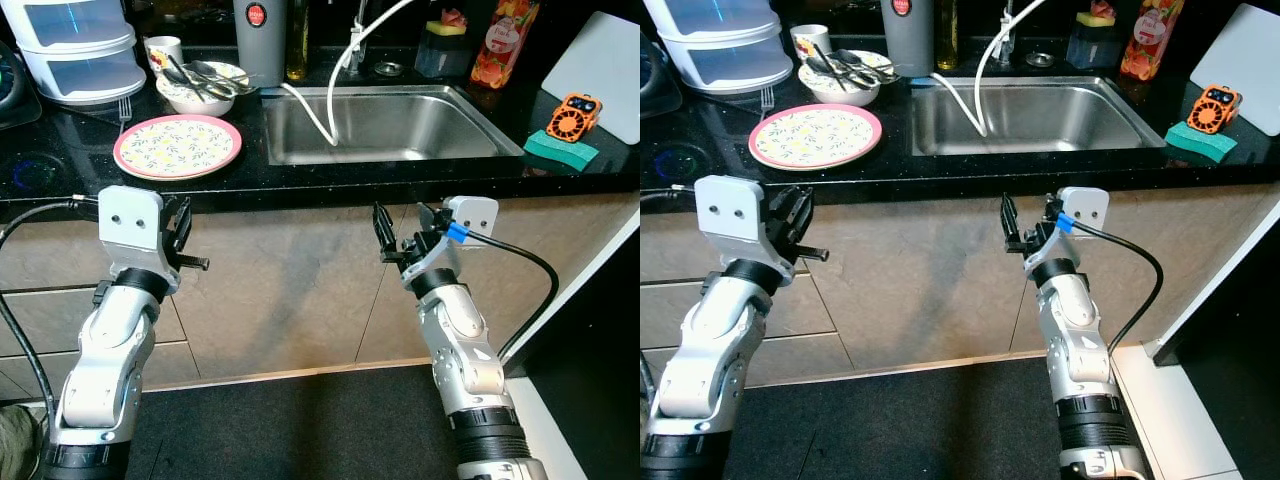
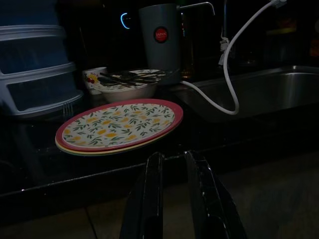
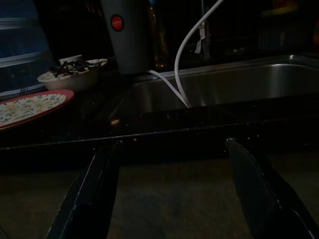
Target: Kitchen organization
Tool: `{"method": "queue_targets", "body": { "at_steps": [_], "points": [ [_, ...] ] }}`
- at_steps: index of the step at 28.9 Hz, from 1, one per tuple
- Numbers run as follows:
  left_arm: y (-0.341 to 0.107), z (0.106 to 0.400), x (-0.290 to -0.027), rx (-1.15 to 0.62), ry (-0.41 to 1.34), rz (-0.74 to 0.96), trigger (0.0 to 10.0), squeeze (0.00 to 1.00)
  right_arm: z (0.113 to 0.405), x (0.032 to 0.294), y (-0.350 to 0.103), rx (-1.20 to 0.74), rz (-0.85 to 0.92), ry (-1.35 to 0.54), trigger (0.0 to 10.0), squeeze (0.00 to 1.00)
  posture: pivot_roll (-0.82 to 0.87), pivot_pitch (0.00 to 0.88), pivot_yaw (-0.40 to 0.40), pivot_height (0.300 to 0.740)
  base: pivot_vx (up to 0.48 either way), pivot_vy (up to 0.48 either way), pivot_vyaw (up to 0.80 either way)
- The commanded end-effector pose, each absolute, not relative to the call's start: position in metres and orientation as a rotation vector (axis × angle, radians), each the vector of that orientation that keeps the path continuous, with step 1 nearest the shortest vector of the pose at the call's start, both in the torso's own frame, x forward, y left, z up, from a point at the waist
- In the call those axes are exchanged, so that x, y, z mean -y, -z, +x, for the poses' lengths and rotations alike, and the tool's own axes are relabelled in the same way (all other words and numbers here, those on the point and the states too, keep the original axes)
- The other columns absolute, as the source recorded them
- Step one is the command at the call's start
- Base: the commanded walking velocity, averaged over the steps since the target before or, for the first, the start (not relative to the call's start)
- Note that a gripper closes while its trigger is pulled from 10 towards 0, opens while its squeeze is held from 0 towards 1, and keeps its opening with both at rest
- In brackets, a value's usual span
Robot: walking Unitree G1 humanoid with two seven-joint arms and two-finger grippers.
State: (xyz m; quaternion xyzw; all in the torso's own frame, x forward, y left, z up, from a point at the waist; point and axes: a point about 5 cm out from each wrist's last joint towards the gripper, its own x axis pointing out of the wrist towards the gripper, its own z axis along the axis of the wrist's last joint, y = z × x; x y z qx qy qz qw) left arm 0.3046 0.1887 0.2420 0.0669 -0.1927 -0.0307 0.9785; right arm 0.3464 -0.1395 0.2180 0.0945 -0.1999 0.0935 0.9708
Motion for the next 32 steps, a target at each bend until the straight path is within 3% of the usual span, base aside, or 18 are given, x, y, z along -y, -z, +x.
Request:
{"method": "queue_targets", "body": {
  "at_steps": [1, 32],
  "points": [
    [-0.2467, 0.3032, -0.1906, 0.398, 0.063, 0.143, 10.0, 0.0, 0.3449, 0.1384, -0.2225, 0.418, 0.203, -0.199, 10.0, 0.0, 0.01, 0.115, -0.025, 0.74, 0.304, 0.0, 0.0],
    [-0.245, 0.3018, -0.1899, 0.395, 0.062, 0.138, 10.0, 0.0, 0.3449, 0.1371, -0.2209, 0.405, 0.197, -0.207, 10.0, 0.0, 0.01, 0.118, -0.031, 0.74, 0.308, 0.0, 0.0]
  ]
}}
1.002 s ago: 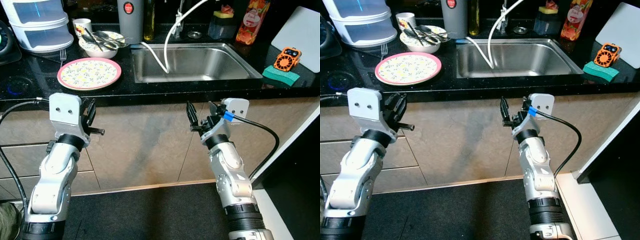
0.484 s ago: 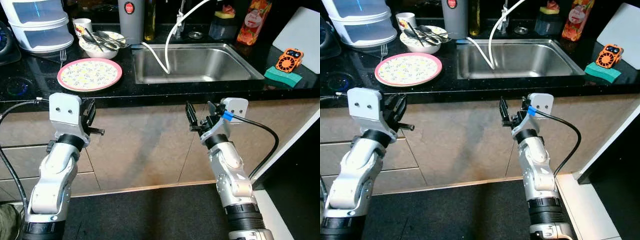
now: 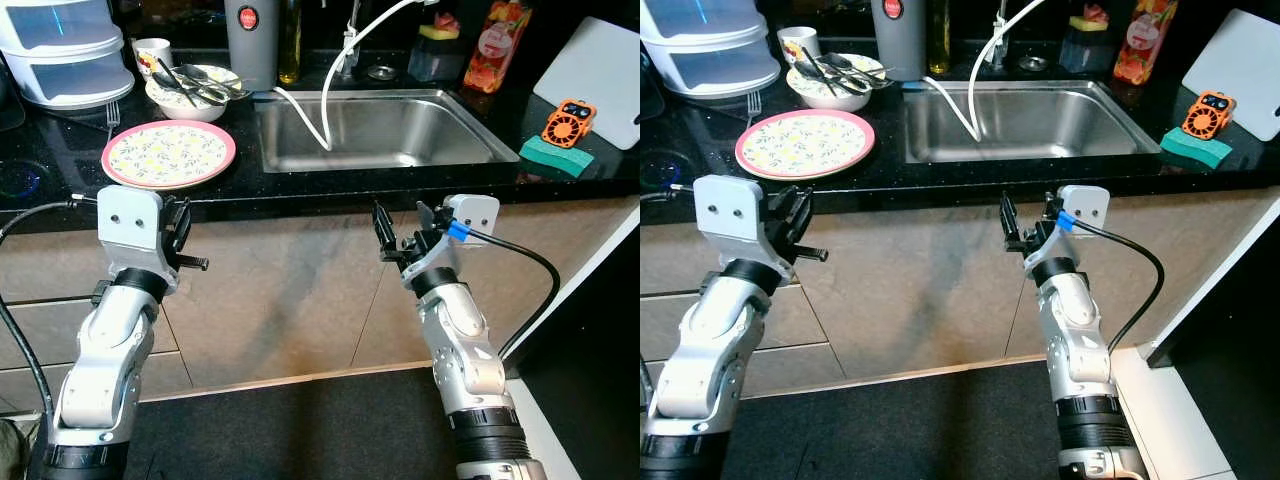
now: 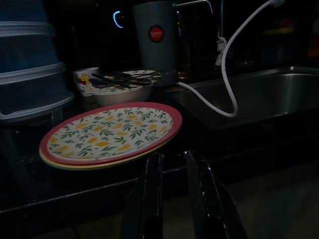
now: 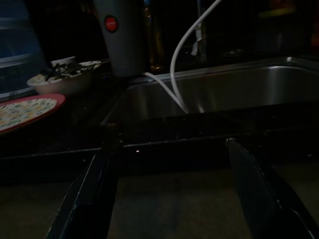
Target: Kitchen organization
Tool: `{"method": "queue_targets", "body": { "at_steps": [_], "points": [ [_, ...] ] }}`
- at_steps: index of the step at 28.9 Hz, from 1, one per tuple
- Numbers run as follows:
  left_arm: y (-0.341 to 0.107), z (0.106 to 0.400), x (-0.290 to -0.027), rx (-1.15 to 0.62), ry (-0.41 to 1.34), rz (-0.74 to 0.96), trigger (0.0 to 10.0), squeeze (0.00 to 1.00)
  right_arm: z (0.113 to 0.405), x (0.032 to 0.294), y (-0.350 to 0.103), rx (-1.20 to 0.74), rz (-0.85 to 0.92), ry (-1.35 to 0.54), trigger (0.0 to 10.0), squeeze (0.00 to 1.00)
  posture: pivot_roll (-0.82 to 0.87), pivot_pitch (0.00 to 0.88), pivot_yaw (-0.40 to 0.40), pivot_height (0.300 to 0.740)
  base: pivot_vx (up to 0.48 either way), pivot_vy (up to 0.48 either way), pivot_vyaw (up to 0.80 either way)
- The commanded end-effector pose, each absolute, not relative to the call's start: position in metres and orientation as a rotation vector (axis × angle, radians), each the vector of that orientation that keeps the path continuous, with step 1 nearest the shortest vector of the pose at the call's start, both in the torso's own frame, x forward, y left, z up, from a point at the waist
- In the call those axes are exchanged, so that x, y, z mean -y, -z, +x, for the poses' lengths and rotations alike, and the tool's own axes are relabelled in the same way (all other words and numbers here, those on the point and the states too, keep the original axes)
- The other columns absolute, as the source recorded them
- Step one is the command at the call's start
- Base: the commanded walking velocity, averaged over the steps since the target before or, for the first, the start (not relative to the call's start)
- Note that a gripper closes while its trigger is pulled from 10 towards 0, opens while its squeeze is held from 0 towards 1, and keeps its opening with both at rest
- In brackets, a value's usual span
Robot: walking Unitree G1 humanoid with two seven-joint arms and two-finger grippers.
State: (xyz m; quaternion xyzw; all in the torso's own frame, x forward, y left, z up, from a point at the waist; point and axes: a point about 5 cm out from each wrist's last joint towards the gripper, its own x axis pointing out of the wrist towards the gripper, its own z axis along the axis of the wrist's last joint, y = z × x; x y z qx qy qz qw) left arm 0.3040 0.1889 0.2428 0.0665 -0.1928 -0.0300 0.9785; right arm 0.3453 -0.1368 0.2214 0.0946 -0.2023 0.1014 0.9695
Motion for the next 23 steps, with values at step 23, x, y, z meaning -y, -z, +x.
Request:
{"method": "queue_targets", "body": {
  "at_steps": [23],
  "points": [
    [-0.2487, 0.302, -0.1884, 0.406, 0.071, 0.154, 10.0, 0.0, 0.344, 0.1366, -0.2215, 0.411, 0.203, -0.205, 10.0, 0.0, 0.01, 0.116, -0.025, 0.74, 0.294, 0.0, 0.0]
  ]
}}
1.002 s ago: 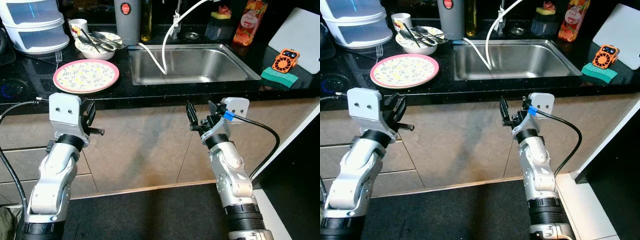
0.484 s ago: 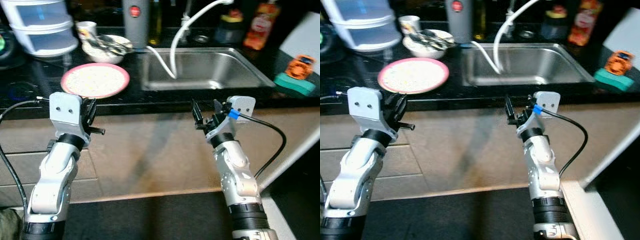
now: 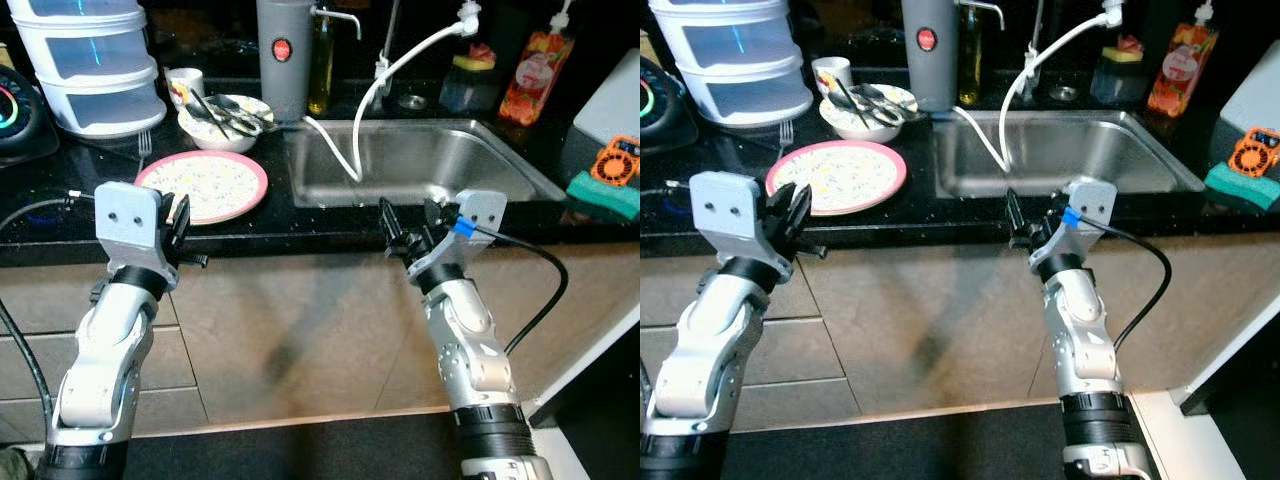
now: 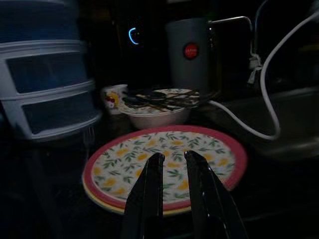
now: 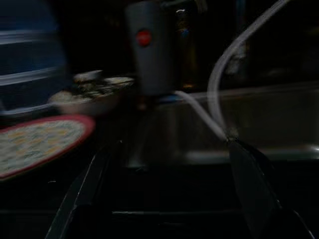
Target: Kitchen organization
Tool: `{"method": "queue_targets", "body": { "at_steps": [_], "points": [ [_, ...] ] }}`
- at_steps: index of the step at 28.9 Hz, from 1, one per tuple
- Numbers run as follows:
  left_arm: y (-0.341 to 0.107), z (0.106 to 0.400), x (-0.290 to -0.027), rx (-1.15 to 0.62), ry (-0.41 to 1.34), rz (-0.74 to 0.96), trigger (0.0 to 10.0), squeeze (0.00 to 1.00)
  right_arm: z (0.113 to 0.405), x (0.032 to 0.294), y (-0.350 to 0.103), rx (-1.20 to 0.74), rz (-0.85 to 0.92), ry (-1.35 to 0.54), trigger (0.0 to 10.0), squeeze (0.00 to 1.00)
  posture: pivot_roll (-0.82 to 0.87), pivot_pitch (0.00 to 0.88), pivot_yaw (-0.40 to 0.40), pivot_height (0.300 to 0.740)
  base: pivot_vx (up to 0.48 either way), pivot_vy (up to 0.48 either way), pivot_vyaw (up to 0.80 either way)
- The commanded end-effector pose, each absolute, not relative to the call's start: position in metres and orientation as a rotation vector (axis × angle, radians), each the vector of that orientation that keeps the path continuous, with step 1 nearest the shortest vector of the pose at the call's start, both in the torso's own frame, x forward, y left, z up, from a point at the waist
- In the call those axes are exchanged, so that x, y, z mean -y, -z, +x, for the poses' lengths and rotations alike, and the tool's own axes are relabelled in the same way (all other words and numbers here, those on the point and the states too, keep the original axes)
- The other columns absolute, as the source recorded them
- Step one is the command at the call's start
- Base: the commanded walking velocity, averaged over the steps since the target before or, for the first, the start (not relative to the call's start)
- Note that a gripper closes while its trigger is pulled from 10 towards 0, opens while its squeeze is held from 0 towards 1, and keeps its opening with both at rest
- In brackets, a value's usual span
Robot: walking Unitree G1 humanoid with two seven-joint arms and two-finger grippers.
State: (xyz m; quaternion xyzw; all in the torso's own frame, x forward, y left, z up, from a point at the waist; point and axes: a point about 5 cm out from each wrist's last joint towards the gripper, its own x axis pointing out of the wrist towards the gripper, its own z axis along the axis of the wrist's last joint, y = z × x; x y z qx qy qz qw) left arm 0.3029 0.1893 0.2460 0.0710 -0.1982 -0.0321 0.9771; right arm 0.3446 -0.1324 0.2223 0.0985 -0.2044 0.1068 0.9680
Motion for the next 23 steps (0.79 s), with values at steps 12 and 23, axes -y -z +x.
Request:
{"method": "queue_targets", "body": {
  "at_steps": [12, 23],
  "points": [
    [-0.265, 0.302, -0.183, 0.453, 0.08, 0.15, 10.0, 0.0, 0.345, 0.121, -0.238, 0.404, 0.179, -0.34, 10.0, 0.0, 0.01, 0.118, -0.023, 0.74, 0.285, 0.0, 0.06],
    [-0.271, 0.301, -0.179, 0.468, 0.093, 0.156, 10.0, 0.0, 0.343, 0.12, -0.241, 0.415, 0.155, -0.356, 10.0, 0.0, 0.02, 0.115, -0.022, 0.74, 0.285, 0.0, 0.39]
  ]
}}
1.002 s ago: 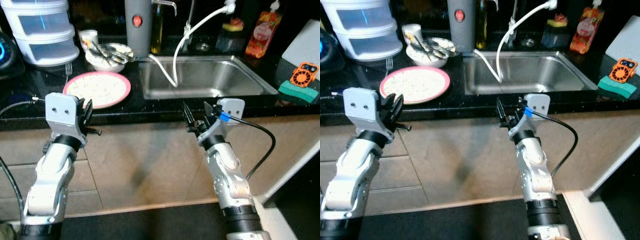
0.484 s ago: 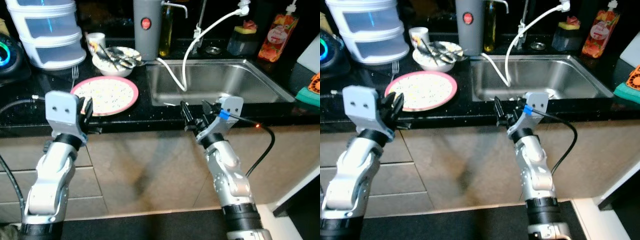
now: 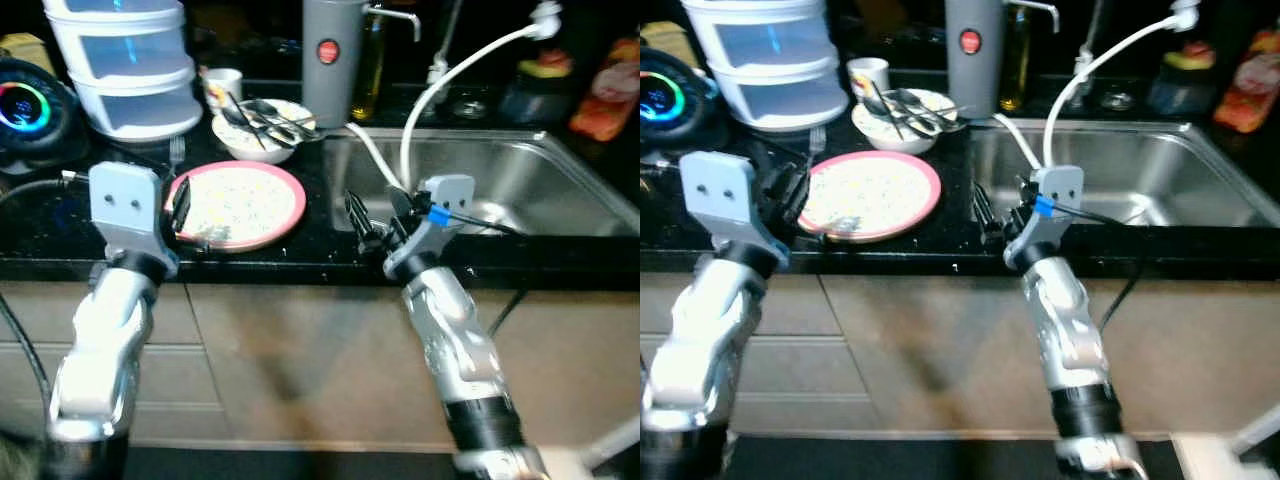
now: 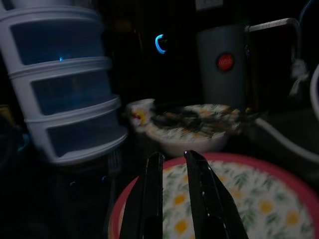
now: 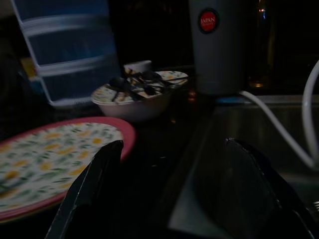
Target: Kitchen organization
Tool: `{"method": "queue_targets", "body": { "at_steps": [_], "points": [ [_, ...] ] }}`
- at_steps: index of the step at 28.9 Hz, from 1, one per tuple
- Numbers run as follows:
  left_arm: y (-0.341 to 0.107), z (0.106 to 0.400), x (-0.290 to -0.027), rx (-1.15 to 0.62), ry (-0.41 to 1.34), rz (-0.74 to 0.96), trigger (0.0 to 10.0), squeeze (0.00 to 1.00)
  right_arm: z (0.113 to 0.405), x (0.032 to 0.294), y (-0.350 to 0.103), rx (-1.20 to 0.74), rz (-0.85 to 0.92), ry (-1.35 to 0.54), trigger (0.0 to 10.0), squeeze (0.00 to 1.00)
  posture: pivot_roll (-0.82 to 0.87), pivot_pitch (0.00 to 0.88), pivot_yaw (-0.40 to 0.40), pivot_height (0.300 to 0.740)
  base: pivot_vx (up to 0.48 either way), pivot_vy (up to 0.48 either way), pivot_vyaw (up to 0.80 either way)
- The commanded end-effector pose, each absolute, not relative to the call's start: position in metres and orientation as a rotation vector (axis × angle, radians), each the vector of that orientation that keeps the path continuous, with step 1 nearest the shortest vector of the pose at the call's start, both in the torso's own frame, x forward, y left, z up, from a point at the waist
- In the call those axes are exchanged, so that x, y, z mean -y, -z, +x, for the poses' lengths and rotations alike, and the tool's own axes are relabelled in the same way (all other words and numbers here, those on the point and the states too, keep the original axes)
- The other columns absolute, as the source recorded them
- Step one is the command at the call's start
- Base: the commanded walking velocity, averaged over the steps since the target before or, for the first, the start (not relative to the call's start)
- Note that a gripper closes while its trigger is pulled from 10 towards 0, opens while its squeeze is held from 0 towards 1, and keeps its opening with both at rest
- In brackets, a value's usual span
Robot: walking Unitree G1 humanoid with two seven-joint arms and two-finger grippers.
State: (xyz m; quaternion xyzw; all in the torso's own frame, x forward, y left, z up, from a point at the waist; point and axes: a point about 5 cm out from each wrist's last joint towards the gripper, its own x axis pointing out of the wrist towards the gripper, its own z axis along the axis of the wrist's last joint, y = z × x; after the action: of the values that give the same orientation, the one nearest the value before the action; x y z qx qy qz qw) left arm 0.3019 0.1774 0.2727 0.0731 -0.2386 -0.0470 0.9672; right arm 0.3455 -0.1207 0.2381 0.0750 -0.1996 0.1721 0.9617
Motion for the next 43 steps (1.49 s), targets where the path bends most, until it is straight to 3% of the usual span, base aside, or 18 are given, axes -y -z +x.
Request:
{"method": "queue_targets", "body": {
  "at_steps": [1, 26, 33, 43],
  "points": [
    [-0.2711, 0.3009, -0.1786, 0.468, 0.095, 0.157, 10.0, 0.0, 0.3433, 0.1196, -0.241, 0.416, 0.152, -0.356, 10.0, 0.0, 0.02, 0.115, -0.022, 0.74, 0.285, 0.0, 0.0],
    [-0.2721, 0.302, -0.1742, 0.461, 0.123, 0.148, 10.0, 0.0, 0.3425, 0.1223, -0.2439, 0.429, 0.147, -0.336, 10.0, 0.0, 0.01, 0.105, -0.02, 0.74, 0.277, 0.0, 0.0],
    [-0.2724, 0.3019, -0.1755, 0.459, 0.12, 0.149, 10.0, 0.0, 0.3434, 0.1239, -0.2432, 0.413, 0.154, -0.323, 10.0, 0.0, 0.01, 0.113, -0.022, 0.74, 0.275, 0.0, -0.72],
    [-0.273, 0.3004, -0.1743, 0.459, 0.125, 0.141, 10.0, 0.0, 0.3426, 0.1228, -0.2452, 0.428, 0.146, -0.33, 10.0, 0.0, 0.01, 0.116, -0.026, 0.74, 0.158, 0.0, 0.0]
  ]
}}
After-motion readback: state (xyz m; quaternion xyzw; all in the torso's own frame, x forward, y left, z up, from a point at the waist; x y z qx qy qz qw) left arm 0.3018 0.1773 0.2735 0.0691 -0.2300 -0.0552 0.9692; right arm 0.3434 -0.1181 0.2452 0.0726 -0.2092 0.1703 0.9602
